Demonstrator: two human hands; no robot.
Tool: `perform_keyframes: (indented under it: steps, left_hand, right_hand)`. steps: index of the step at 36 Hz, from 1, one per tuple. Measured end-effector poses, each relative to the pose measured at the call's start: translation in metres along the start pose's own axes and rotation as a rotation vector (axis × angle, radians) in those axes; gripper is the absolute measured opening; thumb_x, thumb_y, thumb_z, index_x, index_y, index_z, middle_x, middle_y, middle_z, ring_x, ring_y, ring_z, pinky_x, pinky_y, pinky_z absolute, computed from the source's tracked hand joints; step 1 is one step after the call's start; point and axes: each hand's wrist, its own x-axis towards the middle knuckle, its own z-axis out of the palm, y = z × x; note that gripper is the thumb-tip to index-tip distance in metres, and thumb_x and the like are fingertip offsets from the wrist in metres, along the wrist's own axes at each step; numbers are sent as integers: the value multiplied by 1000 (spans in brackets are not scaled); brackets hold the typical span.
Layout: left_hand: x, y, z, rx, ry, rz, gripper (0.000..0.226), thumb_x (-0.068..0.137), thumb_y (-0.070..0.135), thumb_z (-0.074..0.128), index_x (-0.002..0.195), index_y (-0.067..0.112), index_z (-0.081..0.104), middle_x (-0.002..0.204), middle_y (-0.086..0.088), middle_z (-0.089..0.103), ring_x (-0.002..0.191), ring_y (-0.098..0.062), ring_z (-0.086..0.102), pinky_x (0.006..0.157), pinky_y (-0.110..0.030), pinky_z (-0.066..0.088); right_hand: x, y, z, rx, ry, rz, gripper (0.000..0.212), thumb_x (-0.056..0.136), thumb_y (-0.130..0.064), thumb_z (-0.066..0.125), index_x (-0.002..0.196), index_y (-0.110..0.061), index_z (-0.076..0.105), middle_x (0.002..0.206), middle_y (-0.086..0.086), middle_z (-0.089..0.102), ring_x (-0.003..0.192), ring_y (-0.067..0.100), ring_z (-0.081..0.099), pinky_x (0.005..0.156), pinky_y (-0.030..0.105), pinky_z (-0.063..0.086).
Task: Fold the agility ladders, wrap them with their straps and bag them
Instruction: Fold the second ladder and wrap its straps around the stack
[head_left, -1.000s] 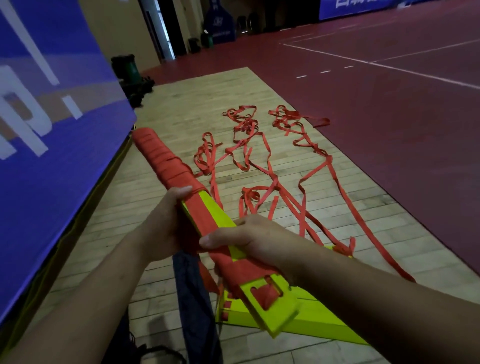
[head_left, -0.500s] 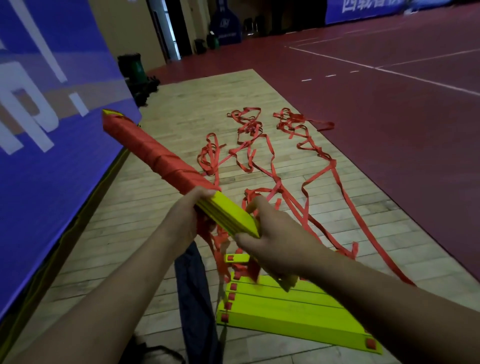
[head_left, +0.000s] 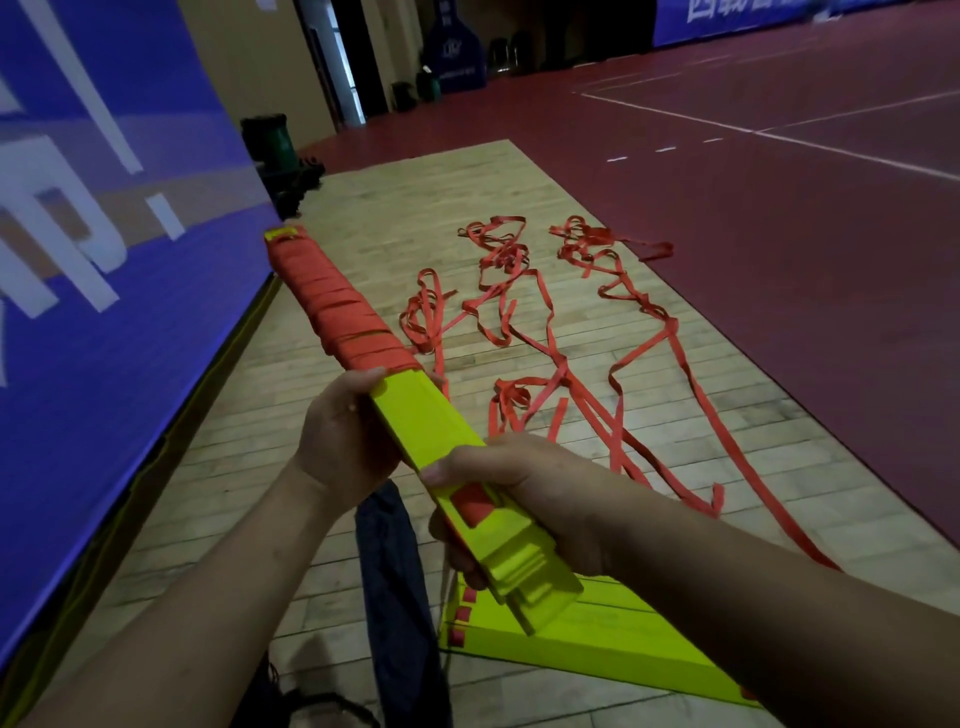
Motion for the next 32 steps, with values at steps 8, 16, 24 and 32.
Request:
perform_keyframes:
  steps: [8,16,24,32]
  left_hand:
    - [4,-6,5,472,96,-201,75,73,81,60,115,19,61,105,-12,75,95,-27,74,77,-39,58]
    - [7,-21,26,388,183,-200,64,70,64,65,95,5,61,70,-3,54,54,-13,54,51,-26,49]
    - [5,-11,4,222,104,-176,75,57,40,78,119,5,55,97,-12,65,85,-24,70,69,-34,57]
    - [-9,0,5,147,-86,-113,84,31,41,94,97,5,57,72,-5,63,65,-19,66,59,-28,56]
  right_hand:
    - [-9,-16,-10,-621,353,-76,36,85,-33,78,104,-7,62,88,11,73,68,23,71,66,39,62]
    - [-10,3,-4,-1532,686,-200,31,98,-35,59,118,-20,41,77,-8,43,63,11,46,48,22,29]
    - [-1,-3,-19,-891,502,-173,42,94,-49,62,115,-19,43,94,2,63,75,19,69,68,39,62]
    - [-7,0,-20,-127,-194,156,33,91,-28,69,109,-4,57,94,23,69,69,30,69,69,40,60]
